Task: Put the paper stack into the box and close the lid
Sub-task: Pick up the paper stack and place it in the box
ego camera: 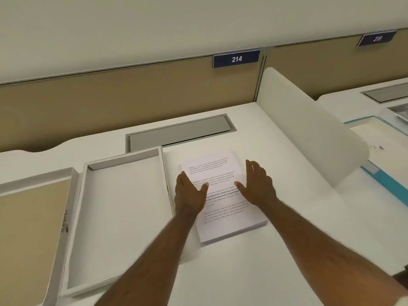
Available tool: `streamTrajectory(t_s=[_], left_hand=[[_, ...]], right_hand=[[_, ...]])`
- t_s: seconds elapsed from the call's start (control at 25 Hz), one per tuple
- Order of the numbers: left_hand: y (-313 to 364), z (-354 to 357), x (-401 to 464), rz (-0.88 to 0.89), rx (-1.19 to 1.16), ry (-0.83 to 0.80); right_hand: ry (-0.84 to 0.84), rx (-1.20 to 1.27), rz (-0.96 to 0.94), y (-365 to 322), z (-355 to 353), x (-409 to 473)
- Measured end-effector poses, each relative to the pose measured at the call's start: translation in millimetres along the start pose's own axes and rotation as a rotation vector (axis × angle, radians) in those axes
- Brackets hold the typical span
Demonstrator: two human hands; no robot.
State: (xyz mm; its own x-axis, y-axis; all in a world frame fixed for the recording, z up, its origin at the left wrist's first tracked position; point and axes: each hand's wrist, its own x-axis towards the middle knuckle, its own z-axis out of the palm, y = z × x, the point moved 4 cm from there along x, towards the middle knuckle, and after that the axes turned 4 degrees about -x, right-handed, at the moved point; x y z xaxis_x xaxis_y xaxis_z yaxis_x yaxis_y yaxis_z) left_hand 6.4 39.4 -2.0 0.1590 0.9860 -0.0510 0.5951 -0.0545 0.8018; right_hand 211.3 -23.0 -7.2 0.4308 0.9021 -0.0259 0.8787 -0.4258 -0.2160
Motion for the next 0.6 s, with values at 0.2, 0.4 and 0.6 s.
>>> streamTrajectory(t_s=[0.2, 0.4, 0.6], left_hand=[[-19, 27, 3, -0.309, 0.002, -0.089], [-26, 37, 10, -0.436, 0.006, -0.031], [-30, 42, 14, -0.599, 0.002, -0.010]], right_hand=[[-0.147, 0.148, 0.120, 7, 21, 8], [-0.196, 0.266, 0.158, 7, 31, 12], [-0.224, 0.331, 0.254, 10, 37, 18]])
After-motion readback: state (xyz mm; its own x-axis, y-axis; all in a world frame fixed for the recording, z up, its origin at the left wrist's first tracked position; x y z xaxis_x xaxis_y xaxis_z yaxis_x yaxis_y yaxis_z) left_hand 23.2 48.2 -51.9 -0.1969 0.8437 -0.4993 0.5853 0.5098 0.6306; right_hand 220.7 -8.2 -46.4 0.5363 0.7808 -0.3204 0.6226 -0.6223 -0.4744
